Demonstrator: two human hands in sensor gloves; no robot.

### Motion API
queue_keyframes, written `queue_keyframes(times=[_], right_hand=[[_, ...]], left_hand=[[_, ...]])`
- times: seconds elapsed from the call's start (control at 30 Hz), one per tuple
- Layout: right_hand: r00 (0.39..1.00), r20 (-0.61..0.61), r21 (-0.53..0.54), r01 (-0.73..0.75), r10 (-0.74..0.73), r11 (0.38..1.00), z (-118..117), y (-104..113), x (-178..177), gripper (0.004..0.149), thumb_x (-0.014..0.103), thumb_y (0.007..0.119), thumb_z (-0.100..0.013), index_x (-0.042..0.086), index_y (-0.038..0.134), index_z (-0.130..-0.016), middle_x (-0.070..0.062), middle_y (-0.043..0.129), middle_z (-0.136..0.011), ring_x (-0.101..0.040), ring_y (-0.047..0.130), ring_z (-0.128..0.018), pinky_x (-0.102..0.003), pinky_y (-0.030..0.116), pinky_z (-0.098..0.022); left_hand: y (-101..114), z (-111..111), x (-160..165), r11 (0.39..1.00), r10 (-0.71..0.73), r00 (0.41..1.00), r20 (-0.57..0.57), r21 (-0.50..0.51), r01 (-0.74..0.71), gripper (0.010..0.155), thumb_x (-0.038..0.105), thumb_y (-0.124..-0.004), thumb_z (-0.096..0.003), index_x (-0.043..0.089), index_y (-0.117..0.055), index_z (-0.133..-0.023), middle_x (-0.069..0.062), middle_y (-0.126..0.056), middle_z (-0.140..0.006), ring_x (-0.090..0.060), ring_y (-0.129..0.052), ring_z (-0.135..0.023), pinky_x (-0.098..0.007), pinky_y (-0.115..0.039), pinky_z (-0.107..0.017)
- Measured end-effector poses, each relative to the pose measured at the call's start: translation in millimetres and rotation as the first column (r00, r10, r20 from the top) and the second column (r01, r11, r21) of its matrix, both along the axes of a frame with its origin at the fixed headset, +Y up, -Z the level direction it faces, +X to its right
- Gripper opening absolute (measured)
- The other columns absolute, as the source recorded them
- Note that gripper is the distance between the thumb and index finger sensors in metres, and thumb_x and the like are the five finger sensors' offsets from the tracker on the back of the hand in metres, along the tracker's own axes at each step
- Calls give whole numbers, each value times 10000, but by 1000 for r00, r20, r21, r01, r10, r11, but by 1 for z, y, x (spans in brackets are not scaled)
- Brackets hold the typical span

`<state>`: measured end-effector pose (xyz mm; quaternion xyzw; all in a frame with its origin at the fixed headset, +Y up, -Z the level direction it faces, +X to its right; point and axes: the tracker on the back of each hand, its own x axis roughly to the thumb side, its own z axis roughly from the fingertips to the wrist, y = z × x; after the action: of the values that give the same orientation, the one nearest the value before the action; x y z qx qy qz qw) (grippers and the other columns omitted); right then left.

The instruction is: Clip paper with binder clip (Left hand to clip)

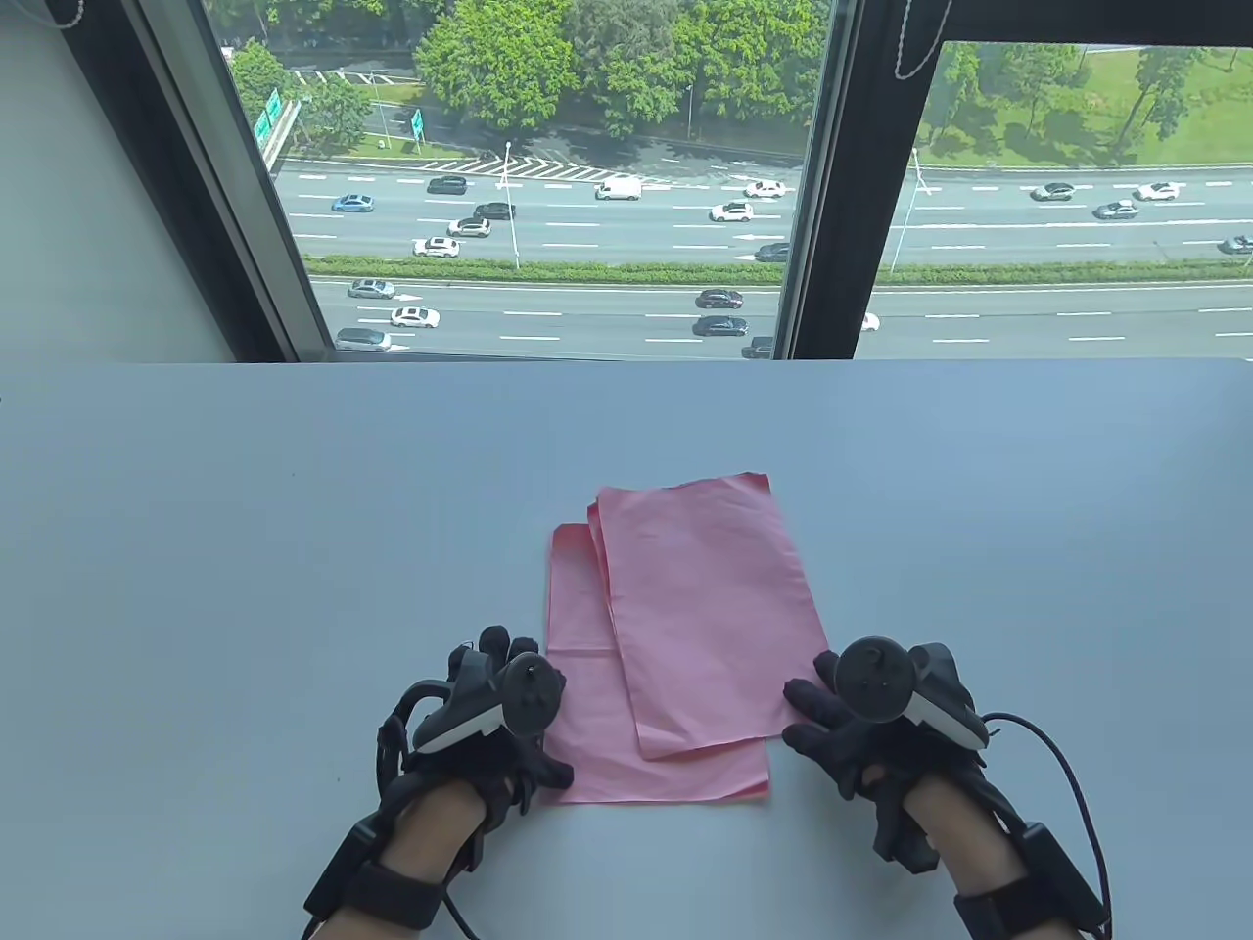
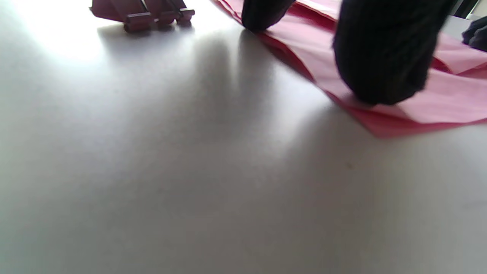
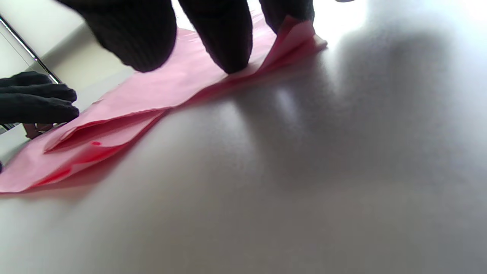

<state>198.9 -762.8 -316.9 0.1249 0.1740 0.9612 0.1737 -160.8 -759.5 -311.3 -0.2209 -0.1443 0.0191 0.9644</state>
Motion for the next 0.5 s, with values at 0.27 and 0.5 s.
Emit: queue_keyframes(times=[0.27, 0.5], right_hand=[[1000, -19, -22, -11, 10, 1000, 10, 11, -8, 602, 496, 767, -469, 134, 816, -947, -230, 575, -1065, -567, 453, -937, -699, 397, -620], [999, -39, 94, 7, -3, 996, 13, 22, -5, 586, 509, 779, -451, 117, 903, -869, -204, 888, -887, -534, 726, -851, -699, 537, -589]], left_hand=[[-1, 0, 2, 1000, -1, 1000, 7, -7, 1, 954, 647, -841, -403, 249, -403, -1151, -82, -195, -1213, -339, 58, -998, -577, -49, -660], [-1, -1, 4, 1000, -7, 1000, 21, -9, 7, 930, 644, -826, -418, 252, -406, -1150, -76, -197, -1213, -333, 58, -998, -575, -51, -661]])
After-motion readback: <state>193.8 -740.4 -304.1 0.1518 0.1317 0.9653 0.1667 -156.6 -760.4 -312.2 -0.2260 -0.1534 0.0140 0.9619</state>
